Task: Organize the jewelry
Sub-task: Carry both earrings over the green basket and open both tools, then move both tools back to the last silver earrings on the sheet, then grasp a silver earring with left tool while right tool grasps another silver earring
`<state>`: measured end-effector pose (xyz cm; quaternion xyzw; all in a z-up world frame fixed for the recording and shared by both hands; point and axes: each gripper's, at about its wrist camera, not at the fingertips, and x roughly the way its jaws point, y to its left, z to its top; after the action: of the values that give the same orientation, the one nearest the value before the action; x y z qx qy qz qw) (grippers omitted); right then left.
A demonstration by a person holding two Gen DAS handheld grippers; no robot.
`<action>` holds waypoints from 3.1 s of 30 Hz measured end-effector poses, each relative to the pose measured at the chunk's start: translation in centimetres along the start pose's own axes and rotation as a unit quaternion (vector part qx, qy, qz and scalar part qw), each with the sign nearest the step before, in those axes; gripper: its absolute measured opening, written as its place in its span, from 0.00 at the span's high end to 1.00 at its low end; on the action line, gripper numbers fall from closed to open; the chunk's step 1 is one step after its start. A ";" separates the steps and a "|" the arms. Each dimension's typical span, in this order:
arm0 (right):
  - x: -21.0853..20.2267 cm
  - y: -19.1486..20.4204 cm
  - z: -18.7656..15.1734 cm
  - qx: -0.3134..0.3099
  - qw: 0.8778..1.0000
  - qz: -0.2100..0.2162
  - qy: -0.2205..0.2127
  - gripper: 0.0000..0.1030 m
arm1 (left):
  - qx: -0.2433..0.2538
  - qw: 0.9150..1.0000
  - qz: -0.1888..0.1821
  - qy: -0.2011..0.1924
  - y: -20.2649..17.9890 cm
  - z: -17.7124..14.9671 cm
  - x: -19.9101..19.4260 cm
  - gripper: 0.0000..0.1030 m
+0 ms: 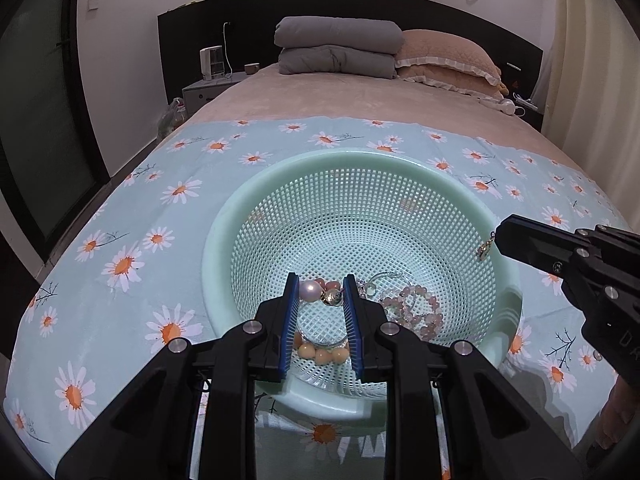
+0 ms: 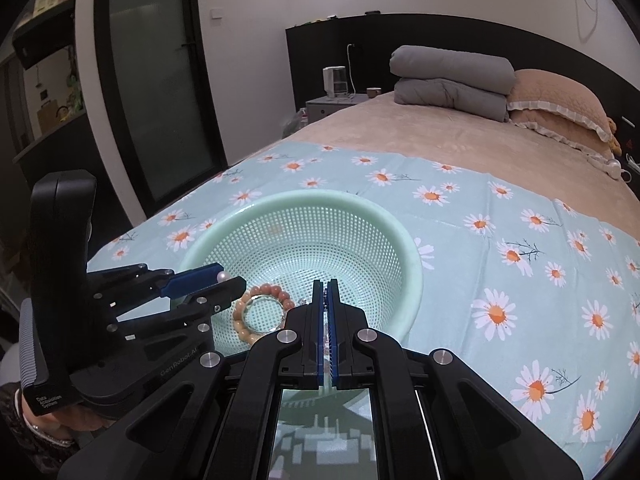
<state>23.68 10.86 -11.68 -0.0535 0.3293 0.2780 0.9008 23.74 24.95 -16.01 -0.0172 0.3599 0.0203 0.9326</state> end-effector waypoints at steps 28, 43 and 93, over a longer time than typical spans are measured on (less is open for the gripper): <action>-3.3 -4.3 -0.1 0.089 0.995 0.023 -0.026 0.49 | 0.000 0.999 0.046 -0.012 0.1 0.1 -2.1 0.20; -13.2 -15.3 -8.3 0.101 0.984 -0.144 0.004 0.48 | 0.037 0.998 -0.033 -0.028 -8.4 -2.0 -7.2 0.20; -10.4 -22.6 -17.1 0.116 0.979 -0.147 0.085 0.87 | 0.194 0.948 -0.236 0.083 -29.3 -9.0 0.4 0.87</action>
<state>19.64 -17.73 -20.47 -0.0197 0.4232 0.0966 0.9007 19.53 -4.72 -22.45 0.0784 0.4186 -0.2722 0.8629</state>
